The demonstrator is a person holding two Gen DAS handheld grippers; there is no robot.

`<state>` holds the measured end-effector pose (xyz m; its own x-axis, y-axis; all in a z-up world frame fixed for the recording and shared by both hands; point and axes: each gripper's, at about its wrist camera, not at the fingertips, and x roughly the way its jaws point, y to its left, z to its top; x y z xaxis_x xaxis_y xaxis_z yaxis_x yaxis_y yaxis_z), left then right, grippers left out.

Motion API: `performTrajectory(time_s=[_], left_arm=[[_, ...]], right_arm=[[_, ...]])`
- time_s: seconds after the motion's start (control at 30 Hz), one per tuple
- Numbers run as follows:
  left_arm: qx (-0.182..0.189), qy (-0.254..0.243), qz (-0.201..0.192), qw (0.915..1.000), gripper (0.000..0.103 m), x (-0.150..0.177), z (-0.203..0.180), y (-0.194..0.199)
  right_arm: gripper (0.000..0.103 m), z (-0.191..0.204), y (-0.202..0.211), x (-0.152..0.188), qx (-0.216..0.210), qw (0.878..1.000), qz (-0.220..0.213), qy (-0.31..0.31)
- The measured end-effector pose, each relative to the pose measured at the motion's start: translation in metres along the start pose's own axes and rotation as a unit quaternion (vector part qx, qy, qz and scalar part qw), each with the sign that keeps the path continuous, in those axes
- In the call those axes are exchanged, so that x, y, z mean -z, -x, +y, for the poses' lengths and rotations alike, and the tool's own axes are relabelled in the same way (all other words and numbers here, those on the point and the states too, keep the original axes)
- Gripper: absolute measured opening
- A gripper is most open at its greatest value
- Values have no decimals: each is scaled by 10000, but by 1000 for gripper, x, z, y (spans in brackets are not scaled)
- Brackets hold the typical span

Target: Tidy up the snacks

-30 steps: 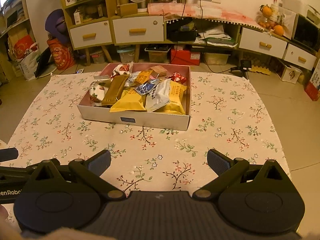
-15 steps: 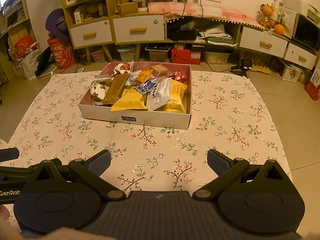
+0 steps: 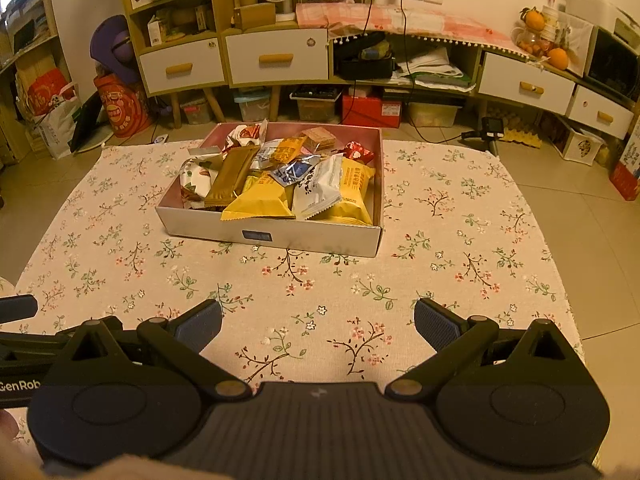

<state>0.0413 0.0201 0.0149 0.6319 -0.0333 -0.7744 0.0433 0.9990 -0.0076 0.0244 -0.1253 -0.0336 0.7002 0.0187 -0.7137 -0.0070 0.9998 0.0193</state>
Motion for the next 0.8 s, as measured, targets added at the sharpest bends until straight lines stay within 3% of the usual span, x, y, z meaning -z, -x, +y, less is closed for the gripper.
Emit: performTrajectory(time_s=[0.8], left_arm=[[-55,6,34,10000,103,1,1,-2]], right_arm=[[103,0,0,0,0,10000,7,-5]])
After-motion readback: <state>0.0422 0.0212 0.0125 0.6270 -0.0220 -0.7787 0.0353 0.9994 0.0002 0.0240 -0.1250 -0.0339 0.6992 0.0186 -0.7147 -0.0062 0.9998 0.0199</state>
